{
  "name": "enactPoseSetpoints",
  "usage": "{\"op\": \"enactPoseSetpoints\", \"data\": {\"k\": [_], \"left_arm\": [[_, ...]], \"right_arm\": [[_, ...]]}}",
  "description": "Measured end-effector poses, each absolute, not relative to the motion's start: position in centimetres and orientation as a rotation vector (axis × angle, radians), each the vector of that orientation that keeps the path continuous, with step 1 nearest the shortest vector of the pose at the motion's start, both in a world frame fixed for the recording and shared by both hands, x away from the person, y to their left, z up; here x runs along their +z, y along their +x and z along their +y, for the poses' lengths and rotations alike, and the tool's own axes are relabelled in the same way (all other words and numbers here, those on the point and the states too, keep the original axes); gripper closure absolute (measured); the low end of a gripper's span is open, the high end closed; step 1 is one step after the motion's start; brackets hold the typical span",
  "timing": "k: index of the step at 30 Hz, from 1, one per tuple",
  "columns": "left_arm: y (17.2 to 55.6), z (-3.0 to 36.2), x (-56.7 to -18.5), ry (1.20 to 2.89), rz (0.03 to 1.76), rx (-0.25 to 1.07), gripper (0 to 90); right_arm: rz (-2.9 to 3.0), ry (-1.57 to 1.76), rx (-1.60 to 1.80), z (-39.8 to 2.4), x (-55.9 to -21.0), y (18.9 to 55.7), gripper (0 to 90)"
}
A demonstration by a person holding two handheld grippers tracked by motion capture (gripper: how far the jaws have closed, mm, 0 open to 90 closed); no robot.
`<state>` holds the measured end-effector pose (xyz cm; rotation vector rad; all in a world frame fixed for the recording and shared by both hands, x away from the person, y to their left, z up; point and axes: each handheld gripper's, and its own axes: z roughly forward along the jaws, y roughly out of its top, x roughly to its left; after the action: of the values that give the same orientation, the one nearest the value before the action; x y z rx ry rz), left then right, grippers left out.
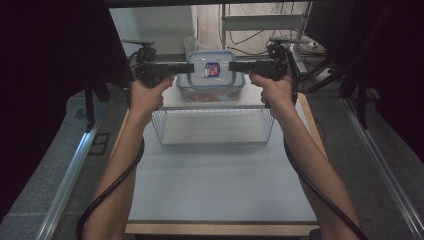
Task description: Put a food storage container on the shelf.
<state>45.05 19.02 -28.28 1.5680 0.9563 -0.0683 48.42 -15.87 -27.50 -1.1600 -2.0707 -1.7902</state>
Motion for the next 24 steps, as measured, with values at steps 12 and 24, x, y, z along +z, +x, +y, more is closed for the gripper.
{"op": "enactPoseSetpoints", "data": {"k": [12,24], "left_arm": [[45.8,18.4,-28.9,1.576,1.027,-0.054,43.7],[44.0,18.4,-27.8,1.590,0.983,0.146,33.7]], "right_arm": [[-2.206,-1.251,-1.781,-14.9,-27.2,48.9,50.2],[-2.334,-1.237,-1.856,-14.9,-26.7,48.1,48.0]]}}
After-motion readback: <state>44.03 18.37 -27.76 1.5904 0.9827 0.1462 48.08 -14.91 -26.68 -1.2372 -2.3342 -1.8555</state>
